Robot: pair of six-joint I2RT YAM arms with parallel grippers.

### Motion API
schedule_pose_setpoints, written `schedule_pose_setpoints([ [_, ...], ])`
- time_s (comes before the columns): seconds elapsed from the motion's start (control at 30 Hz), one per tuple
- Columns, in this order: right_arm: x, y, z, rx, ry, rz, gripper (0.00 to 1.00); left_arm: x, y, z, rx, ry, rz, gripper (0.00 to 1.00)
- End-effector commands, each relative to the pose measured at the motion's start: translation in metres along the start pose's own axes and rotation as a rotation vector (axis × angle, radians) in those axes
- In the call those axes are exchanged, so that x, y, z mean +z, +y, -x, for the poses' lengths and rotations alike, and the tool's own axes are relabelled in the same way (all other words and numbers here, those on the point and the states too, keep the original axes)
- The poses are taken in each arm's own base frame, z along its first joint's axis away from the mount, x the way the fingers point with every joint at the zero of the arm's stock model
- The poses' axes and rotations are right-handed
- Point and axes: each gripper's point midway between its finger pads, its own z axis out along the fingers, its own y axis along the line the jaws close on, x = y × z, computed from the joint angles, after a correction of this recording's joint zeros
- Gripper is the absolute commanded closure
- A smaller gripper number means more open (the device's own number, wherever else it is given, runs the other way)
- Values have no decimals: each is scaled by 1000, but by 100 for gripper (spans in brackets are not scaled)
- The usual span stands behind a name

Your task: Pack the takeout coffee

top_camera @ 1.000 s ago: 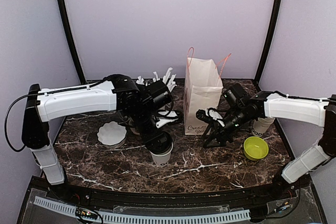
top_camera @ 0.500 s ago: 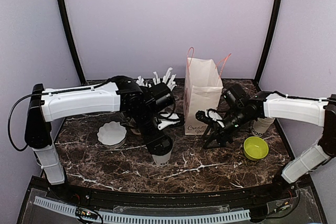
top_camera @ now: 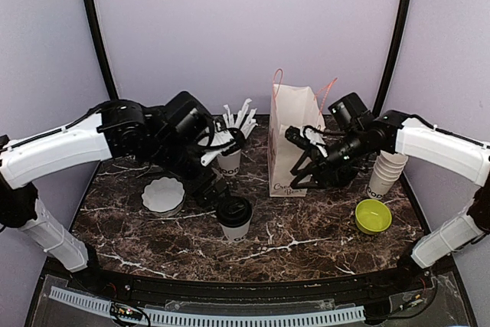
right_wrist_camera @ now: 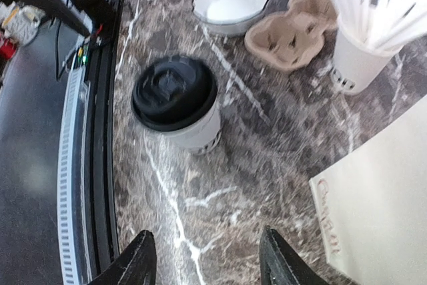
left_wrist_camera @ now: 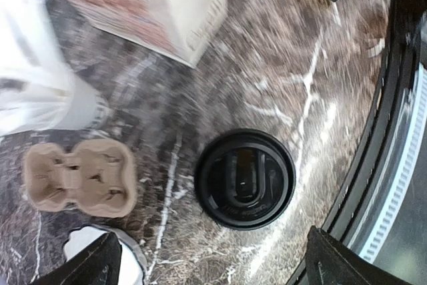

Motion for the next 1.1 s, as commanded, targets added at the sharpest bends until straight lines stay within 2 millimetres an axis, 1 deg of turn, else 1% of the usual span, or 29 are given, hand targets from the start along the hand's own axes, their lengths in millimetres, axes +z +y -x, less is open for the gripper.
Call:
schedule_pose_setpoints([
  [0.0,-24,-6,67,38,-148,-43,45,-26,28,12,-219,-227,126,3],
  [0.07,-16,-7,70,129,-164,-7,45,-23,35,6,-331,-264,108,7],
  [0.1,-8,-10,66,187,-152,2,47,-22,41,2,-381,-271,95,10],
  [0.17,11,-10,50,300,-109,43,51,-15,46,-8,-491,-282,61,12],
  [0.23,25,-4,33,382,-79,106,55,-7,48,-17,-579,-294,22,13],
  [0.3,36,5,13,438,-66,154,55,0,42,-20,-646,-320,-47,17],
  [0.33,39,7,9,451,-69,166,55,8,37,-22,-681,-326,-100,20],
  [0.37,42,9,5,461,-67,181,55,10,35,-18,-693,-348,-125,21],
  [0.4,45,11,3,466,-65,199,54,17,30,-23,-713,-327,-156,23],
  [0.43,48,12,1,479,-63,213,53,20,28,-23,-719,-326,-166,24],
  [0.5,53,14,-2,516,-62,245,51,27,26,-27,-744,-310,-178,25],
  [0.63,67,19,-5,575,-42,313,55,34,25,-33,-774,-319,-189,26],
  [0.77,79,30,3,597,-22,402,57,42,28,-38,-809,-308,-172,29],
  [0.9,91,40,8,585,6,431,57,49,27,-38,-824,-303,-179,33],
  [1.07,99,42,7,585,20,429,58,60,23,-40,-822,-277,-193,38],
])
